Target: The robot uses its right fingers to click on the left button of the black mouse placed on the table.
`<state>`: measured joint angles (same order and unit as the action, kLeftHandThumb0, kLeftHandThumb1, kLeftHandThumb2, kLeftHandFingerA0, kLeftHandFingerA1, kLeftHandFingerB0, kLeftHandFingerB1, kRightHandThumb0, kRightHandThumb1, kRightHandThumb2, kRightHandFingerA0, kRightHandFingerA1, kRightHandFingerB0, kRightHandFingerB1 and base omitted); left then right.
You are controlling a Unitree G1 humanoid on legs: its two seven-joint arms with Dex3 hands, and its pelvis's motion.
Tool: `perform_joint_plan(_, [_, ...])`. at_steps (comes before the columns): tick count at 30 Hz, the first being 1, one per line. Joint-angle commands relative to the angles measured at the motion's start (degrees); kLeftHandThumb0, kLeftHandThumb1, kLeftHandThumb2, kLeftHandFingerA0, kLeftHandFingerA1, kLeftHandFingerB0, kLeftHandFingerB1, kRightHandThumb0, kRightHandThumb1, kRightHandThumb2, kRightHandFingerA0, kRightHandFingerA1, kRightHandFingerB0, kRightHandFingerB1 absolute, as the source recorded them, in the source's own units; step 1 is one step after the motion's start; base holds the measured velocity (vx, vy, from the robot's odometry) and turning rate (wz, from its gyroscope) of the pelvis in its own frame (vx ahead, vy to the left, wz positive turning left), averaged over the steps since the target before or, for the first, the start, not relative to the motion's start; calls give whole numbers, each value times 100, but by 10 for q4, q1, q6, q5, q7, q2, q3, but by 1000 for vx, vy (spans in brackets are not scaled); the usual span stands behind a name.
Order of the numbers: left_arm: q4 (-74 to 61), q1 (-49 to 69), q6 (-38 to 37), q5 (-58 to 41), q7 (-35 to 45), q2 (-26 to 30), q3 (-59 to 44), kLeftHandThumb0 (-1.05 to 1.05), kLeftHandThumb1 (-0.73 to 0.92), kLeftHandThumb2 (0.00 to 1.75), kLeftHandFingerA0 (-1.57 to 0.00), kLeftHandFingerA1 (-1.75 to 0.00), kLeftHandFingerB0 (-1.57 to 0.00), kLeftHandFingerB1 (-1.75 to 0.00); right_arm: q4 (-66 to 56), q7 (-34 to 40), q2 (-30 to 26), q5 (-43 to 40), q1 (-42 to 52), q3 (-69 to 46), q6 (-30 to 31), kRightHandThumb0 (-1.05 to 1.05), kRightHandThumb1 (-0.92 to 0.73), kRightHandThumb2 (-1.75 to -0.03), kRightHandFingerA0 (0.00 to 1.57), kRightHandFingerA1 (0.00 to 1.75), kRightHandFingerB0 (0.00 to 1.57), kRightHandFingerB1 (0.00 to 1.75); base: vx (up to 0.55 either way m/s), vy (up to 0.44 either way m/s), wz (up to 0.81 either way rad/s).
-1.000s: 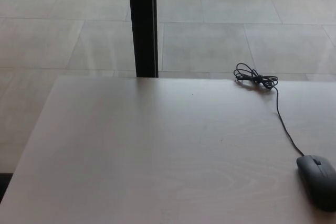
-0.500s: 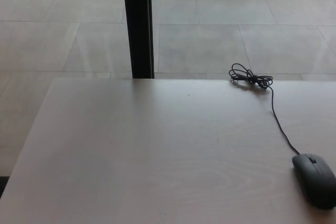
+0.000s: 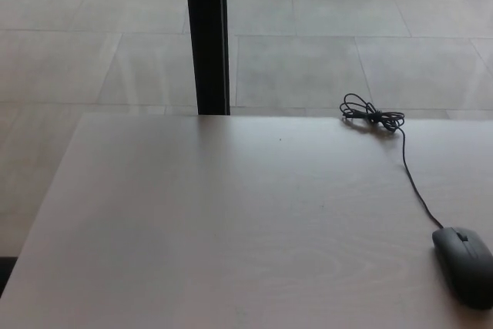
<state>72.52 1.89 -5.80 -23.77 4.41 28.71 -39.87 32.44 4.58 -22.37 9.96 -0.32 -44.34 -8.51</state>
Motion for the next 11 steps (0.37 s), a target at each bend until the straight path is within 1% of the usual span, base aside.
perform_joint_plan(1, [1, -11, -10, -4, -1, 4, -1, -94, 92, 77, -66, -56, -54, -48, 57, -45, 90, -237, -29, -98, 116, -52, -84, -65, 42, 41, 30, 32, 0, 0, 0])
perform_joint_plan(2, [1, -11, -11, -4, 1, 3, -1, -94, 92, 77, -66, -56, -54, -48, 51, -50, 93, -236, -25, -96, 119, -52, -84, -65, 42, 41, 30, 32, 0, 0, 0])
perform_joint_plan(3, [1, -11, -10, -7, 2, 3, -4, -90, 75, 114, -61, -64, -53, -58, 29, -64, 99, -232, -11, -85, 120, -53, -85, -66, 42, 42, 28, 32, 0, 0, 0])
perform_joint_plan(4, [2, -12, -10, -10, -1, 2, -8, -94, 92, 73, -69, -56, -59, -50, 27, -64, 100, -230, -9, -85, 125, -54, -84, -66, 43, 41, 28, 31, 0, 0, 0])
perform_joint_plan(6, [2, -11, -8, -11, -1, 2, -8, -93, 92, 75, -68, -56, -57, -50, 16, -57, 105, -232, -9, -86, 140, -54, -83, -66, 45, 41, 30, 32, 0, 0, 0])
perform_joint_plan(7, [1, -11, -7, -10, -2, 3, -7, -94, 92, 75, -67, -56, -57, -50, 25, -62, 103, -231, -10, -87, 137, -53, -85, -66, 42, 40, 30, 32, 0, 0, 0])
perform_joint_plan(8, [2, -11, -8, -10, -3, 3, -7, -94, 92, 78, -67, -56, -55, -50, 16, -50, 108, -241, -14, -95, 154, -55, -81, -66, 45, 41, 32, 32, 0, 0, 0])
perform_joint_plan(9, [1, -9, -8, -7, 3, 4, -4, -90, 76, 115, -59, -63, -53, -58, 15, -63, 106, -231, -5, -84, 146, -54, -85, -67, 43, 41, 29, 31, 0, 0, 0])
perform_joint_plan(11, [2, -9, -10, -3, -3, 4, -1, -89, 76, 115, -62, -64, -53, -58, 1, -63, 111, -233, 1, -83, 153, -55, -84, -65, 45, 42, 29, 32, 0, 0, 0])
